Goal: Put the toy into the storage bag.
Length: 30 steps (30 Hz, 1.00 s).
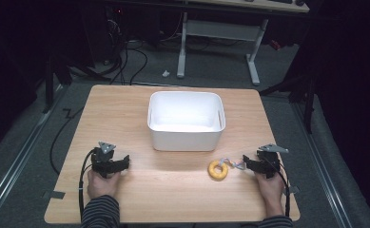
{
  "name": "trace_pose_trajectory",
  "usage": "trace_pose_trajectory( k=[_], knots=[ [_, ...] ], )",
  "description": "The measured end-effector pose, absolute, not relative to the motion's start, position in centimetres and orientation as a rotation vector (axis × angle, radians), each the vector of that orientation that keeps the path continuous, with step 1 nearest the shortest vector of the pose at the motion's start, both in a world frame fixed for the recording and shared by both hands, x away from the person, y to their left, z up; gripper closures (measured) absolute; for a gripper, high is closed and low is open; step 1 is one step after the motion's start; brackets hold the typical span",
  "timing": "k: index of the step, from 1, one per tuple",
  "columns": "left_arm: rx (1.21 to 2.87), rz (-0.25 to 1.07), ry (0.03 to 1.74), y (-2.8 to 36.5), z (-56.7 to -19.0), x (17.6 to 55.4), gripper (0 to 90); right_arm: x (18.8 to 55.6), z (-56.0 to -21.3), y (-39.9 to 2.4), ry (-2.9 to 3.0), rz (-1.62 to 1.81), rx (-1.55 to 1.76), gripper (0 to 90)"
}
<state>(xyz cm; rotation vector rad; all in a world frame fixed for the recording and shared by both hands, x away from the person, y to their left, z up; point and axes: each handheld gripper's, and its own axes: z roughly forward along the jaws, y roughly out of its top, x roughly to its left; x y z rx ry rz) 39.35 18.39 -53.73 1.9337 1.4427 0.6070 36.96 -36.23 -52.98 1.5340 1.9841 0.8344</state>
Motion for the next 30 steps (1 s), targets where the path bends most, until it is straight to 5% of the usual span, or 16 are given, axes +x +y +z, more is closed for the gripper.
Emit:
trace_pose_trajectory(
  k=[30],
  knots=[
    [1.932, 0.605, 1.443, 18.41, -53.71, 39.34, 16.0, 36.89, -52.95, -36.27, 1.995, 0.834, 1.524, 33.5]
  ],
)
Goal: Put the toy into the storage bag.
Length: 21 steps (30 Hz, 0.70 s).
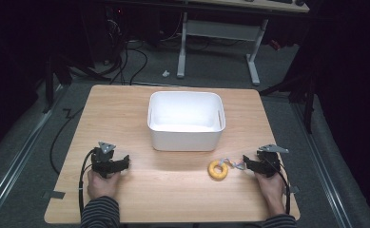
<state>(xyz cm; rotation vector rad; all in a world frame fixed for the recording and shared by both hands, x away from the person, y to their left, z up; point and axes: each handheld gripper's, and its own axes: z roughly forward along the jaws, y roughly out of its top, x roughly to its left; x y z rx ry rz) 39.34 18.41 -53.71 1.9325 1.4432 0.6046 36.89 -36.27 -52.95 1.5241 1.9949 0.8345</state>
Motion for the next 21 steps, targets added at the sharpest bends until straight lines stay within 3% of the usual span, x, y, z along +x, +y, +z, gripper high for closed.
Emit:
trace_pose_trajectory(
  k=[21],
  knots=[
    [1.929, 0.607, 1.441, 18.4, -53.7, 39.3, 17.6, 35.3, -51.8, -36.2, 2.008, 0.879, 1.515, 45.2]
  ],
)
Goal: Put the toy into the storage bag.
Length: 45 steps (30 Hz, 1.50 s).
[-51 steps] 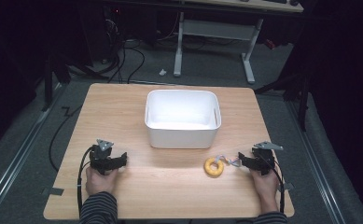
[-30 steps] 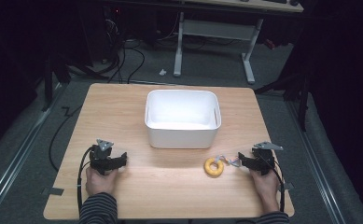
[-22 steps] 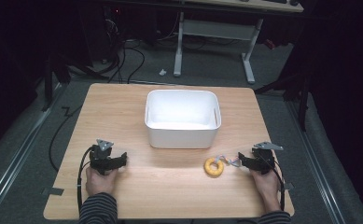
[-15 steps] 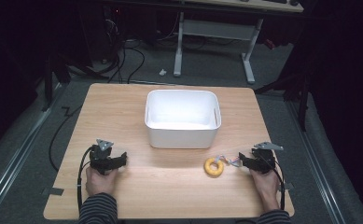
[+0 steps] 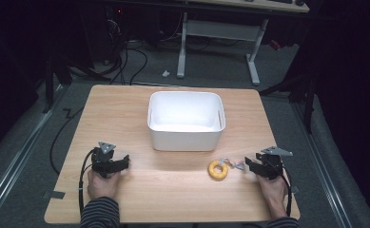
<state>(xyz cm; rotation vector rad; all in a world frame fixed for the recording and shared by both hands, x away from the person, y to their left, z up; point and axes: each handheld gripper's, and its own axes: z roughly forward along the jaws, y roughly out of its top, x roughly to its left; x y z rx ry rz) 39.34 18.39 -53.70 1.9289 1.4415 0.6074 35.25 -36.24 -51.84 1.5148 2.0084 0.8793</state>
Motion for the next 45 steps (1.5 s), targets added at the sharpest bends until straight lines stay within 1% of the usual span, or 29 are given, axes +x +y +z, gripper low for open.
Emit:
trace_pose_trajectory(
  k=[8, 10, 15, 20, 25, 32, 45],
  knots=[
    [1.929, 0.606, 1.441, 18.4, -53.7, 39.3, 17.9, 33.4, -50.8, -35.6, 2.083, 0.906, 1.452, 48.9],
    [1.929, 0.606, 1.441, 18.4, -53.7, 39.3, 17.9, 33.0, -50.6, -35.3, 2.093, 0.903, 1.449, 51.5],
    [1.927, 0.608, 1.443, 18.4, -53.7, 39.3, 18.2, 32.2, -50.4, -34.8, 2.117, 0.924, 1.424, 54.6],
    [1.927, 0.608, 1.443, 18.4, -53.7, 39.3, 18.2, 31.7, -50.0, -33.9, 2.147, 0.934, 1.399, 55.7],
    [1.928, 0.608, 1.442, 18.4, -53.7, 39.3, 18.3, 31.2, -49.8, -32.4, 2.186, 0.947, 1.34, 60.8],
    [1.927, 0.608, 1.442, 18.4, -53.7, 39.3, 18.4, 31.8, -49.6, -31.0, 2.25, 0.981, 1.325, 62.9],
    [1.931, 0.606, 1.438, 18.4, -53.7, 39.3, 18.3, 33.3, -49.0, -28.5, 2.324, 0.93, 1.3, 62.8]
  ],
)
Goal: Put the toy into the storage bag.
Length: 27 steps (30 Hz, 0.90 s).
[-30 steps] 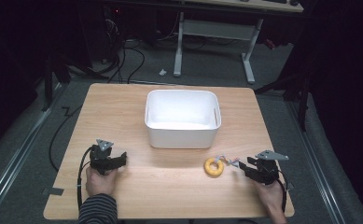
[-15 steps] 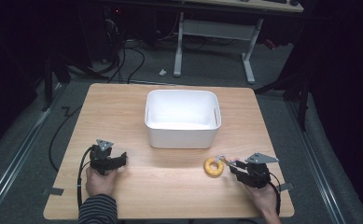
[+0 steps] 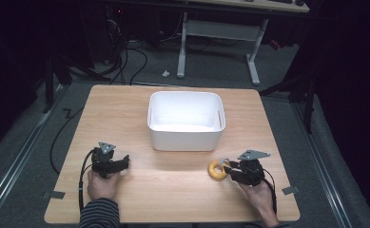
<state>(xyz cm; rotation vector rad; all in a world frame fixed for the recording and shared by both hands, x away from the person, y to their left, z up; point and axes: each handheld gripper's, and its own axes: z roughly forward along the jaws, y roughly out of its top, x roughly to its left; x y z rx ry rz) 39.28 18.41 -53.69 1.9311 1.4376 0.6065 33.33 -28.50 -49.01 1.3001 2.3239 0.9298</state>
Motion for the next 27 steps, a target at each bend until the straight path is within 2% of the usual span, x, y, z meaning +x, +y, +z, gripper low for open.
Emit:
trace_pose_trajectory(
  k=[14, 20, 27],
  knots=[
    [1.931, 0.605, 1.437, 18.4, -53.7, 39.3, 18.3, 35.2, -48.9, -26.2, 2.393, 0.772, 1.305, 59.8],
    [1.931, 0.606, 1.437, 18.4, -53.7, 39.3, 18.3, 35.7, -49.2, -26.0, 2.397, 0.689, 1.325, 56.3],
    [1.931, 0.606, 1.438, 18.4, -53.7, 39.3, 18.3, 36.2, -49.7, -25.9, 2.422, 0.649, 1.347, 56.3]
  ],
)
